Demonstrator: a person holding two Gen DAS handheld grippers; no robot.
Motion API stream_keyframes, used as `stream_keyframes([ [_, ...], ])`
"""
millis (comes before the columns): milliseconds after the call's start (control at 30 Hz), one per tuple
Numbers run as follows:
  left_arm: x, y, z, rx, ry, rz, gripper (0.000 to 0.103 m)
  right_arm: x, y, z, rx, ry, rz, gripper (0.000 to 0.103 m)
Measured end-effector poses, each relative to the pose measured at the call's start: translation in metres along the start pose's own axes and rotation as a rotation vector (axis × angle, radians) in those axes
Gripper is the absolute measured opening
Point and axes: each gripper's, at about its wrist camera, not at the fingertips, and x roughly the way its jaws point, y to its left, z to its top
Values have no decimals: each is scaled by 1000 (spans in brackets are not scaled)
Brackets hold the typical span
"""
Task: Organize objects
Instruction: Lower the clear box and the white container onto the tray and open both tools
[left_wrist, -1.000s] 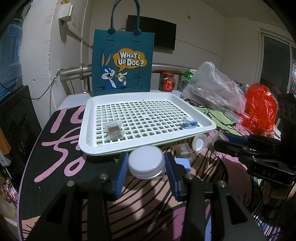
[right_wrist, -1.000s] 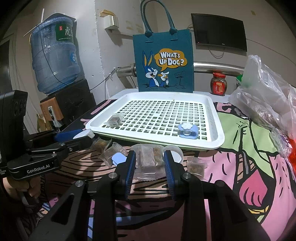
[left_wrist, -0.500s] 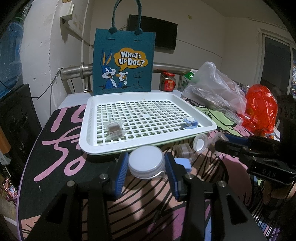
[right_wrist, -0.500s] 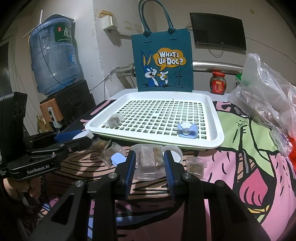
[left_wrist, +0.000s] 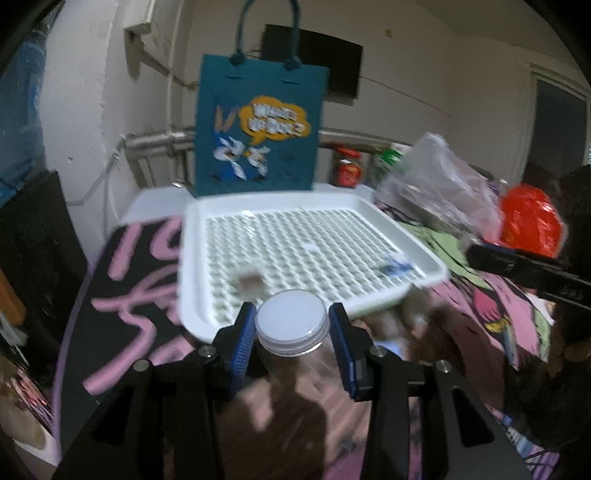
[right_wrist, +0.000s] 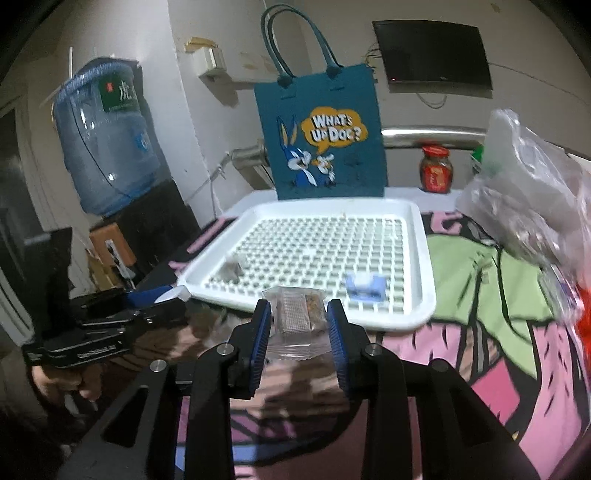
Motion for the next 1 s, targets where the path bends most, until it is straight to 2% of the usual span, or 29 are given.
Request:
stream_keyframes([
  [133, 25, 17, 16, -17, 33, 72, 39, 28, -5, 19, 5, 38, 15, 30],
  [200, 38, 17, 18, 10, 52, 107, 39, 47, -6, 23, 5, 71, 15, 30],
  [333, 62, 22, 15, 0, 109, 129, 39, 86, -5, 23, -15, 139, -23, 30],
  [500, 77, 25, 10, -12, 141, 131, 40, 115, -8, 18, -35, 193, -77, 30],
  [600, 84, 24, 9, -16, 169, 120, 40, 127, -13, 14, -17, 221, -77, 31],
  [700, 82, 25, 11, -19, 161, 92, 40, 134, -12, 12, -35, 247, -83, 33],
  [767, 71, 28, 15, -44, 136, 67, 45, 129, -9, 14, -37, 241, -79, 47],
  [800, 65, 30, 18, -54, 119, 58, 48, 119, -8, 17, -38, 212, -77, 52],
  [900, 36, 36, 26, -83, 43, 34, 55, 81, -5, 27, -37, 99, -55, 62],
  [967, 18, 40, 30, -100, 3, 23, 64, 52, -7, 30, -27, 11, -53, 78],
  [1000, 8, 42, 30, -110, -17, 19, 66, 37, -8, 30, -22, -30, -59, 83],
])
